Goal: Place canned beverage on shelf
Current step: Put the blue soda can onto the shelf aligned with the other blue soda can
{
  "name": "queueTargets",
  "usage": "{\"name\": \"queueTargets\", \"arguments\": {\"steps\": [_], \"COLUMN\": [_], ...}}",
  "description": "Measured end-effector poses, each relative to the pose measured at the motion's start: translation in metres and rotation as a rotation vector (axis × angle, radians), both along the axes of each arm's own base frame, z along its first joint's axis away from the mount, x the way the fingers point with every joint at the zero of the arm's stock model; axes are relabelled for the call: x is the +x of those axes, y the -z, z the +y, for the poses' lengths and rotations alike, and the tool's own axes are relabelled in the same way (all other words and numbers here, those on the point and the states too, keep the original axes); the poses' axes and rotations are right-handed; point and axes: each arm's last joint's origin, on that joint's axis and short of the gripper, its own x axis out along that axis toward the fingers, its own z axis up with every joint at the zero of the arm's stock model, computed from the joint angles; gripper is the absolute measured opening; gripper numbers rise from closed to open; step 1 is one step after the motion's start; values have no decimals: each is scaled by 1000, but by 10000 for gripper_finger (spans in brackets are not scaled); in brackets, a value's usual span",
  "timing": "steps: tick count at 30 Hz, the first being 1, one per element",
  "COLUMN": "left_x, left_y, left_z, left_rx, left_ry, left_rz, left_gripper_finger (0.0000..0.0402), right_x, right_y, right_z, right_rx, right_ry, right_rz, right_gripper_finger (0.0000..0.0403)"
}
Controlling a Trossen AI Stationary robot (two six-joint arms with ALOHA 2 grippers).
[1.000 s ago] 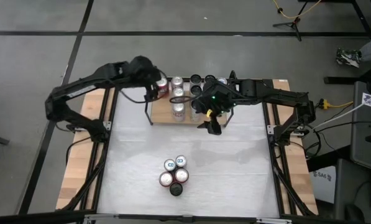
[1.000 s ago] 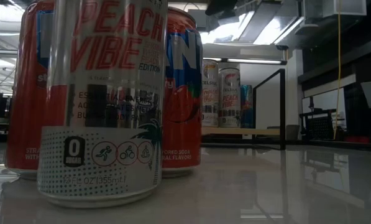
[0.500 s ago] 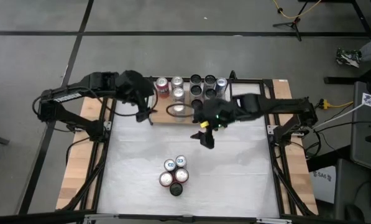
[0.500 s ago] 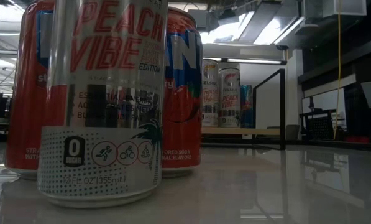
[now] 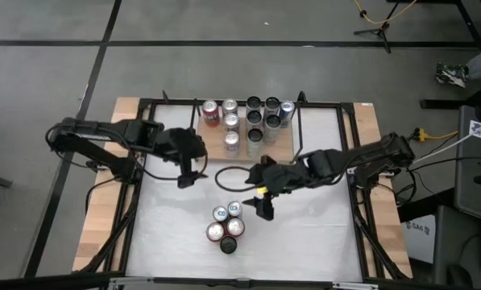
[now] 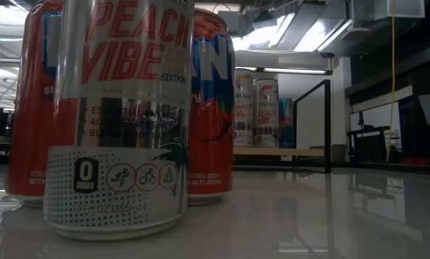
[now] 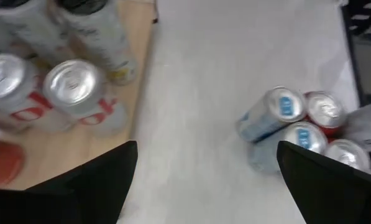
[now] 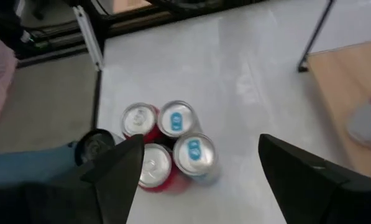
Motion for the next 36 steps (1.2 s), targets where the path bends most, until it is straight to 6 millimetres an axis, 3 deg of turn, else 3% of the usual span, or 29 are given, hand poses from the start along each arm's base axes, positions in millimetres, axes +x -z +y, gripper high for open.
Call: {"name": "queueTargets", "arguments": {"steps": [5, 18, 36], "left_x": [3, 2, 2], "left_y": [4, 6, 6], "left_z": [-14, -33, -34], "left_rx": [-1, 57, 69], "left_ry": [47, 50, 41], "left_rz": [-31, -56, -61], "left_gripper_finger": [377, 377, 377], "right_x": [4, 9, 18], "right_y": [21, 77, 114], "right_z": [11, 10, 16], "right_rx": [9, -18, -14], "right_ry": [-26, 10, 17], "right_rz": [-38, -64, -124], "right_gripper_finger": [312, 312, 312]}}
